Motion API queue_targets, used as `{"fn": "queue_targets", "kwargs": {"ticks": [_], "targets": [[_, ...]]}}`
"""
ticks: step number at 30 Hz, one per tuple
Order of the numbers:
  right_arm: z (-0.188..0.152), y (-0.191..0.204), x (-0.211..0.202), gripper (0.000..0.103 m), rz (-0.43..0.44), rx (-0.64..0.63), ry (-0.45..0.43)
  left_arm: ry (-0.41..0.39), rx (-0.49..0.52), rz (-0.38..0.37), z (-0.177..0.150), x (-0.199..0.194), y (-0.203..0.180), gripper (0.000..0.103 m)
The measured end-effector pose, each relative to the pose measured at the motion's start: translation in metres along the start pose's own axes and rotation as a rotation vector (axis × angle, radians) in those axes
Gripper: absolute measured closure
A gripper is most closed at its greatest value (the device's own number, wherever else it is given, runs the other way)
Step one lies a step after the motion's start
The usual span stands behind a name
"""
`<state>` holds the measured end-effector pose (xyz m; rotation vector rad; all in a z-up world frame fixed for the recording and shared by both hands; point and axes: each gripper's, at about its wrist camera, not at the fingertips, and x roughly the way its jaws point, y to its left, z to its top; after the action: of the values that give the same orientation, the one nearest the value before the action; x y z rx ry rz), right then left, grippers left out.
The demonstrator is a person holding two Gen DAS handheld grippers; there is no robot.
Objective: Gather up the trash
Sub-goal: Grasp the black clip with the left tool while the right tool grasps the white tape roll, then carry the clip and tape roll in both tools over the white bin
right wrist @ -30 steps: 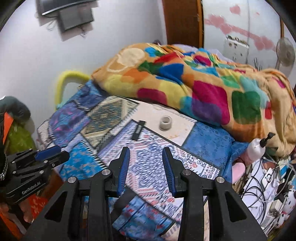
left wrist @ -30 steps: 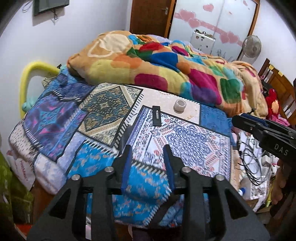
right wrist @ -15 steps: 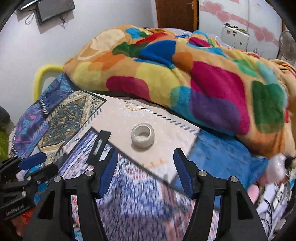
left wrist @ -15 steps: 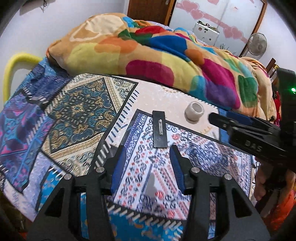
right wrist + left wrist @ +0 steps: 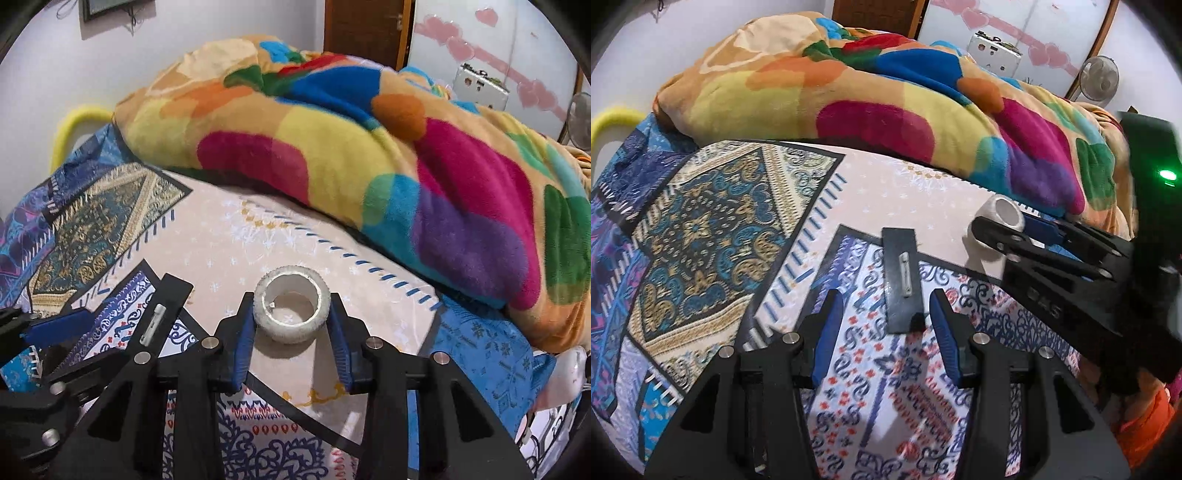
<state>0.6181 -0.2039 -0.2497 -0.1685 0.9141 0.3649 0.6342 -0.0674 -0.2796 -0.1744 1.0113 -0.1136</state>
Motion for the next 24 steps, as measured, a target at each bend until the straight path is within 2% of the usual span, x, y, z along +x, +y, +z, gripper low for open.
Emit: {"fn": "queue_targets", "kwargs": {"ticks": [4,7,10,13,14,17,21,24], "targets": [[-0.005,-0.013,-0.014,0.069,0.03,0.044,-0.015,-0.001,0.021,0.0,0.004,0.012,-0.008,0.055],[-0.007,-0.018,-0.017,0.069,0.037,0.051,-0.016,-0.018,0.046,0.051,0.006,0.02,-0.016,0.057],[-0.008,-0.019,-0.015,0.069,0.007,0.03,-0.003,-0.042,0.04,0.107,0.004,0.024,-0.024,0.058],[-0.009,-0.021,-0.013,0.069,0.002,0.041,0.013,-0.073,0.062,0.175,-0.001,0.027,-0.033,0.069],[-0.01,-0.023,-0.014,0.069,0.008,0.05,0.016,-0.082,0.074,0.164,-0.002,0.027,-0.035,0.079],[-0.012,-0.028,-0.023,0.069,0.017,0.066,0.011,-0.084,0.093,0.174,-0.003,0.028,-0.038,0.08],[-0.014,-0.028,-0.037,0.069,0.02,0.071,0.001,-0.043,0.071,0.118,-0.004,0.021,-0.031,0.08],[-0.014,-0.027,-0.048,0.069,0.023,0.069,-0.005,-0.037,0.062,0.104,-0.005,0.009,-0.032,0.08]]}}
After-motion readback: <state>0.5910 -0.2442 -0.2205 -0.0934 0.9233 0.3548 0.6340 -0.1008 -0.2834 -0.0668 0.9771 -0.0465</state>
